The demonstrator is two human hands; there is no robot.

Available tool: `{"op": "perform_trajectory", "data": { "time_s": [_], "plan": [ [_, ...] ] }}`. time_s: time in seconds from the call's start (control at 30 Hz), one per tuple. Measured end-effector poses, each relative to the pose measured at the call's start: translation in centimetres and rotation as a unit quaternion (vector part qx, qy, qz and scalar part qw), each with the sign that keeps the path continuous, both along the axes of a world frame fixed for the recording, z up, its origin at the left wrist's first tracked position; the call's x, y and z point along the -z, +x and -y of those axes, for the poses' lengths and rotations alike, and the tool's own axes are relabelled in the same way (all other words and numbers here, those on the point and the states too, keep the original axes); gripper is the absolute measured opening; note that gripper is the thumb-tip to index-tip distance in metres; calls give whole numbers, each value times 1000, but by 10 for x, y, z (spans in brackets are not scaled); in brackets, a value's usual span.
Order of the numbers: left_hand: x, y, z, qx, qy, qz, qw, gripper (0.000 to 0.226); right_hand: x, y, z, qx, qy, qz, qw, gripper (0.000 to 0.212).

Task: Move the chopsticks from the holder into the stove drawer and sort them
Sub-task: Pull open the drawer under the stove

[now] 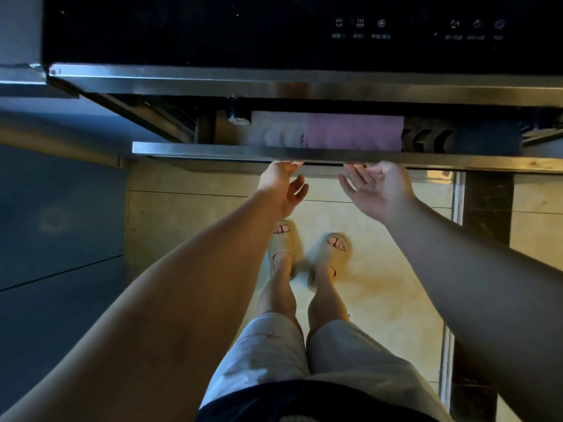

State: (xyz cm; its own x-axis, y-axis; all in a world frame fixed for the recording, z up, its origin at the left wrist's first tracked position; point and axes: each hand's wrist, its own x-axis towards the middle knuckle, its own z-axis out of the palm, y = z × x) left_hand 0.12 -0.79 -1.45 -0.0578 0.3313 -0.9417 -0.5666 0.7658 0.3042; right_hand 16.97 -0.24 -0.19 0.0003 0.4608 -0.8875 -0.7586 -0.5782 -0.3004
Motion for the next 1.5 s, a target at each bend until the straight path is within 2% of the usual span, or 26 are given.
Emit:
{"op": "perform_trajectory", "data": {
  "time_s": [0.23, 0.47, 0.73, 1.0, 1.13, 1.23, 1.33, 1.43, 1.47, 1.5],
  "plan": [
    [-6, -6, 55, 37, -47, 0, 998, 25, -3, 0, 55, 10, -42, -7, 999, 26],
    [-18, -5, 110, 21, -77, 34, 996, 13, -17, 4, 105, -15, -77, -3, 997, 32],
    [-32, -2, 152, 12, -120, 36, 992, 9, -23, 7, 148, -36, -106, -1, 994, 29],
    [-46, -4, 151, 27, -134, 37, 990, 5, -32, 8, 150, -61, -124, 16, 990, 42],
    [-46, -5, 148, 72, -144, 24, 987, 14, -36, 14, 143, -92, -167, 16, 982, 38],
    [-60, -8, 145, 222, -143, 21, 964, 20, -54, 20, 131, -257, -194, 31, 946, 27],
    [-80, -12, 141, 369, -77, -72, 923, 16, -75, 16, 115, -449, -161, 110, 872, 21],
    [-86, -23, 145, 486, 46, -188, 852, 29, -99, 4, 100, -531, -83, 198, 819, 21],
    [-93, -27, 147, 512, 70, -223, 827, 33, -107, -1, 95, -560, -38, 239, 792, 23],
    [-99, -31, 149, 531, 82, -249, 806, 36, -113, -6, 91, -596, 16, 290, 748, 28]
  ]
}}
